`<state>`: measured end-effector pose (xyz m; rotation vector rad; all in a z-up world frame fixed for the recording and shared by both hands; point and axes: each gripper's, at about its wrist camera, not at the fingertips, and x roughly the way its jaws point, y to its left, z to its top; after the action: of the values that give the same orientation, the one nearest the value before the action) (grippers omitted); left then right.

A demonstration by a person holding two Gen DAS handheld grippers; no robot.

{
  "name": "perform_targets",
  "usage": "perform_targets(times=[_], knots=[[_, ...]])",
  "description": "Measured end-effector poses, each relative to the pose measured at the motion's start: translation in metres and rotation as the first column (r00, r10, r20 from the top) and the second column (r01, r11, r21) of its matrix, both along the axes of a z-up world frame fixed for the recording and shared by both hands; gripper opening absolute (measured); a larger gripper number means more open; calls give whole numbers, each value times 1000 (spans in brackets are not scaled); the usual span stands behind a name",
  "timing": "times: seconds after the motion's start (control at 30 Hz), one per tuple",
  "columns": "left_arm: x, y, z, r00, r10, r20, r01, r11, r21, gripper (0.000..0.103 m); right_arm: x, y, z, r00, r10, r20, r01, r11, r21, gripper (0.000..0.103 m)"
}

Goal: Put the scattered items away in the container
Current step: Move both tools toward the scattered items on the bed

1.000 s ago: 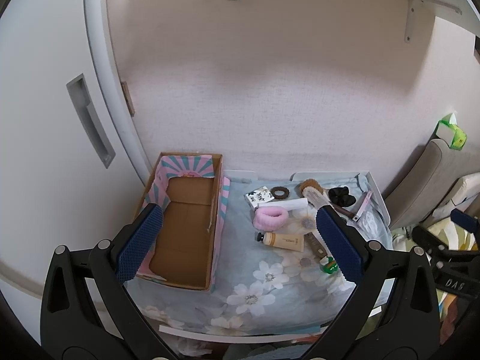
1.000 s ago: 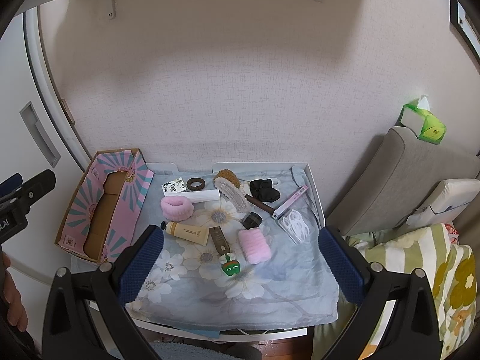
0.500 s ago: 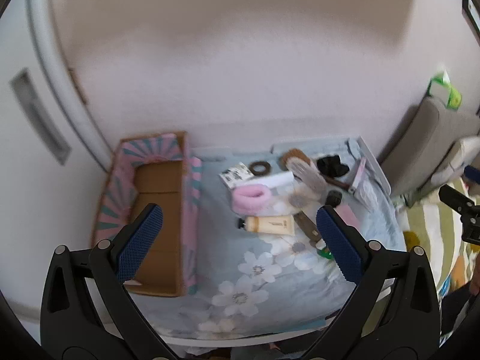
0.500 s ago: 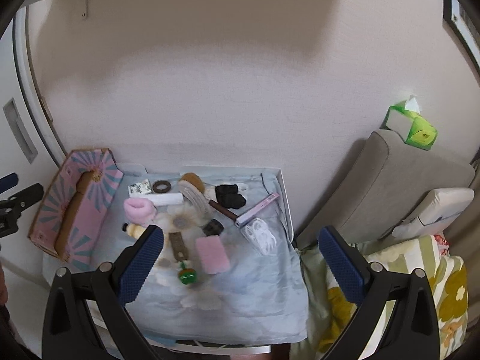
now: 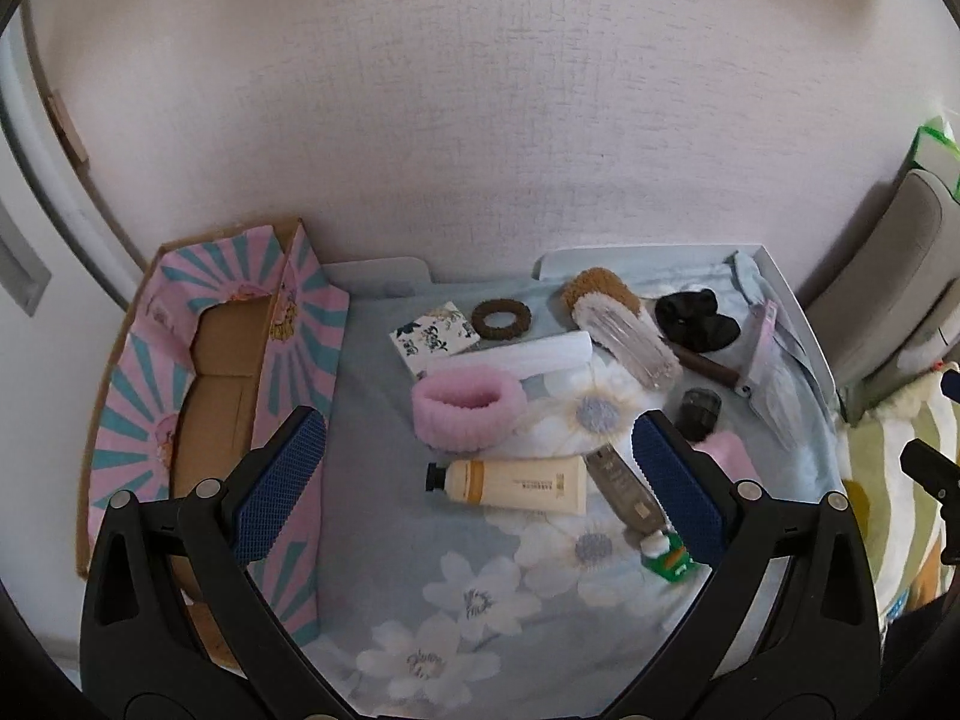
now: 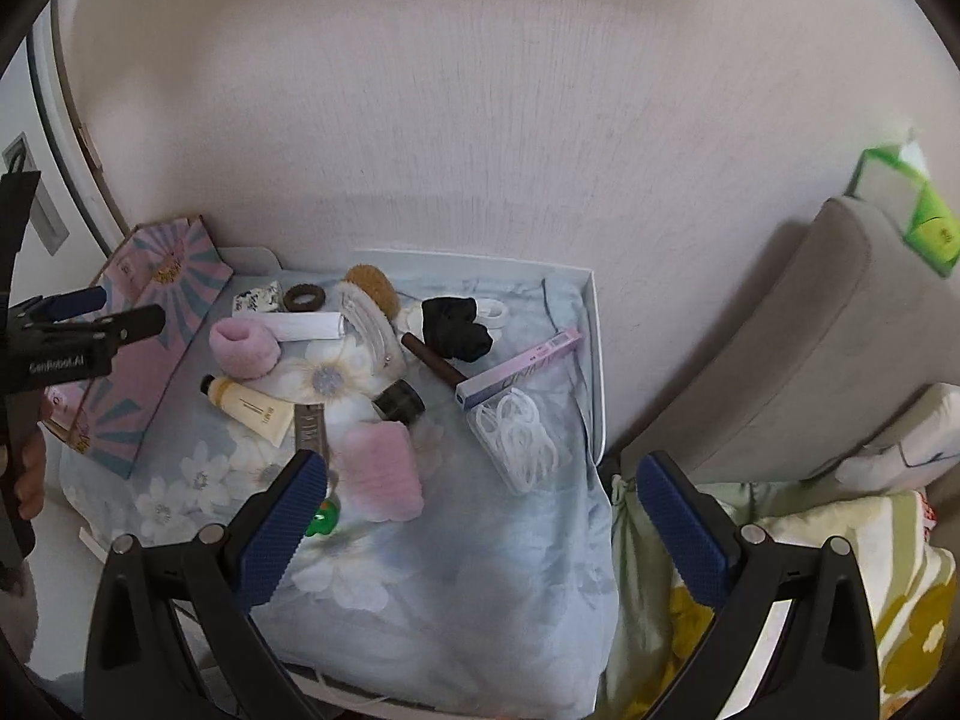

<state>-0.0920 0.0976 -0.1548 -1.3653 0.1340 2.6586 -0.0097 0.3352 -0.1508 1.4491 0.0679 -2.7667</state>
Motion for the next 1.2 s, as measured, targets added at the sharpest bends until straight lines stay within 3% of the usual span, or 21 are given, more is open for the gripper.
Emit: perform_targets(times=[0.27,0.57,1.2], knots=[[-21,10,-46,999,2,51,2,997,-77,102,-24,5,-38,999,26,26,-25,1000,-13,103],[-48,22,-113,994,19,110,-9,995,-94,102,-63,32,-100,993,110,43,-110,994,13,103],[-66,29,-157,986,130,106,-117,985,-124,102,-83,46,-129,950,312,19,-313,945,94,103]])
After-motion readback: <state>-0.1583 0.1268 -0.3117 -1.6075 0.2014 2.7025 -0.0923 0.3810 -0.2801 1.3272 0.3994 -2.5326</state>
